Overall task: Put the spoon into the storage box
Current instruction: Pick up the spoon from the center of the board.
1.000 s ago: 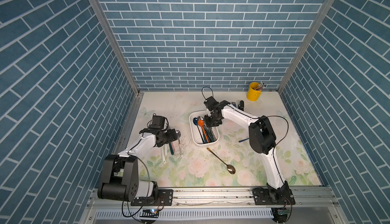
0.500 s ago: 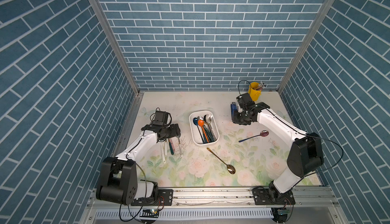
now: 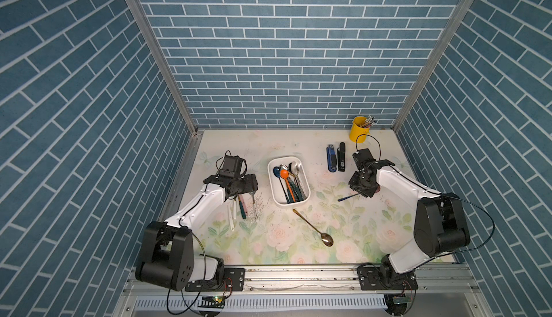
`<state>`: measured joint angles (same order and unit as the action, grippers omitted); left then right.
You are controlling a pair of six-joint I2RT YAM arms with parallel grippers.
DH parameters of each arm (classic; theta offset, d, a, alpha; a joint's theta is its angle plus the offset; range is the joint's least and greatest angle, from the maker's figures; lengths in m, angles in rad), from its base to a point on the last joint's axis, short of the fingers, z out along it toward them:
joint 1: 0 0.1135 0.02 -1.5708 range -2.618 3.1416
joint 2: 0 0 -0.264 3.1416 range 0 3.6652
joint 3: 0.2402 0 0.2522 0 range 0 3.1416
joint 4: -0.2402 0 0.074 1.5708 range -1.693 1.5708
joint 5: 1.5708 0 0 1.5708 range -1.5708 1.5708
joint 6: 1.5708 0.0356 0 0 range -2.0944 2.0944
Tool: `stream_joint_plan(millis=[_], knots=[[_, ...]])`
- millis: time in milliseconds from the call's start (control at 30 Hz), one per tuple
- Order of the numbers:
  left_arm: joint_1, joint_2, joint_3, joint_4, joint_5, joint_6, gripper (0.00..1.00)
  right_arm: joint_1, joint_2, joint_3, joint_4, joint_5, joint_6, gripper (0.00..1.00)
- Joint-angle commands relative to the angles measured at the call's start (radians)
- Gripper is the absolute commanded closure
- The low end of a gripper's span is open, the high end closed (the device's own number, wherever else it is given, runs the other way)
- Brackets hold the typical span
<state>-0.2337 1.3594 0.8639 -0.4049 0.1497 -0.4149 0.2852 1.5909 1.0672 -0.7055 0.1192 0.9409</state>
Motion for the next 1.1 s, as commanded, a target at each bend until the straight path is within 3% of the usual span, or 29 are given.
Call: stream_joint_plan(millis=[0, 433, 1067], knots=[[-0.005, 0.002, -0.005, -0.005, -0.021, 0.0, 0.18, -0.025, 0.021, -0.015, 0.036, 0.011, 0.125, 0.63], [-0.004, 0.008, -0.007, -0.003, -0.016, -0.01, 0.18, -0.12, 0.105, -0.038, 0.098, 0.002, 0.129, 0.62], [-0.004, 0.013, -0.017, -0.001, -0.019, -0.021, 0.18, -0.135, 0.232, -0.036, 0.116, 0.011, 0.078, 0.64]])
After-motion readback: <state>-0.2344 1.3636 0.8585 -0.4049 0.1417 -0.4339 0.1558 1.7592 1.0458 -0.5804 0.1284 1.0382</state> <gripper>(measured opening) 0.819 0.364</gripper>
